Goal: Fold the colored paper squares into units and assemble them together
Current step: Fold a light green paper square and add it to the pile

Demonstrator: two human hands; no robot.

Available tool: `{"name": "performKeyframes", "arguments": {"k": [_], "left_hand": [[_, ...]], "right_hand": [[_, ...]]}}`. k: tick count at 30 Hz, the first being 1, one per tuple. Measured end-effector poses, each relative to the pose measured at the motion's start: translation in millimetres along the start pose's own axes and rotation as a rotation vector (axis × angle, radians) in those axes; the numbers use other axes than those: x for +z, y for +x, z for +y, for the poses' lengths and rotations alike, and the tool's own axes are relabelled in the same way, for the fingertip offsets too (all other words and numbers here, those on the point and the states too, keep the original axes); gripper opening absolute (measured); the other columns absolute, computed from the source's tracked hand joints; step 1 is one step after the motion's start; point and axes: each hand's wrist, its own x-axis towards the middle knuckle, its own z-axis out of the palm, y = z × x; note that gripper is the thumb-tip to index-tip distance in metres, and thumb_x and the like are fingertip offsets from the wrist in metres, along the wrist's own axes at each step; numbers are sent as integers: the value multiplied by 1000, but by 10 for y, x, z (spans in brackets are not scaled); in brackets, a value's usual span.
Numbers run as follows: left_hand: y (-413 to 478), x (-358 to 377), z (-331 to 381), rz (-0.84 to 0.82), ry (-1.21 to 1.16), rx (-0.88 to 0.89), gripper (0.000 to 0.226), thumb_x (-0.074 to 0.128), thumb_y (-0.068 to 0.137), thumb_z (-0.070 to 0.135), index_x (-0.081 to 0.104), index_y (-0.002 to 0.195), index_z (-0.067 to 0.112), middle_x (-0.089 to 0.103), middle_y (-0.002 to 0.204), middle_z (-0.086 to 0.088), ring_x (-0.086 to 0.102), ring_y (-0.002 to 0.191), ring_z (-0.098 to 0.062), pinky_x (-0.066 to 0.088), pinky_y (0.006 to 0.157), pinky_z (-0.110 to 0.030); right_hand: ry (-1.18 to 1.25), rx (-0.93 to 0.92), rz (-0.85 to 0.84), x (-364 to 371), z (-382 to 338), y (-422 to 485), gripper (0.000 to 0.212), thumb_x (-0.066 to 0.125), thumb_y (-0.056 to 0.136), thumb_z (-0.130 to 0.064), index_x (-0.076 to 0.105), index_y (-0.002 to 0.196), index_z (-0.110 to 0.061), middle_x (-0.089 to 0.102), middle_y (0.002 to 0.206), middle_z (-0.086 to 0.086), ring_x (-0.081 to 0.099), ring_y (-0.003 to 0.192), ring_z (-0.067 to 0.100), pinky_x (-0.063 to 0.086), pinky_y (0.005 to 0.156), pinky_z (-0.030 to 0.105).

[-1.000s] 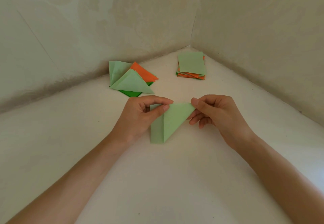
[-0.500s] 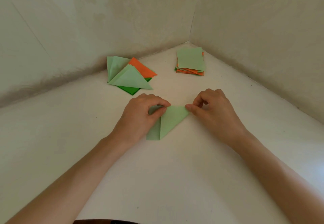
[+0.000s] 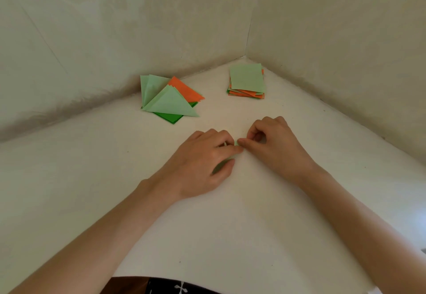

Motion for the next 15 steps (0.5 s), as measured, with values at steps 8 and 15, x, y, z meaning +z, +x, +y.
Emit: {"name": "performKeyframes", "arguments": {"k": [8,15], "left_hand": [[-123,-84,69,-34,205,21,43,37,91,33,67,115,16,60,103,0,54,87,-18,33,77,-31],[-448,-163,19,-54,184,2,40,40,92,33,67,116,17,63,113,0,57,98,-18,36,84,-30]], "right_hand": [[-107,1,19,33,27,24,21,59,88,-42,53,79,-24,45,86,-8,34,93,15,23,75,26],[-105,5,22,32,38,29,21,60,87,-41,54,78,-23,46,85,-7,35,94,16,28,79,29]]}}
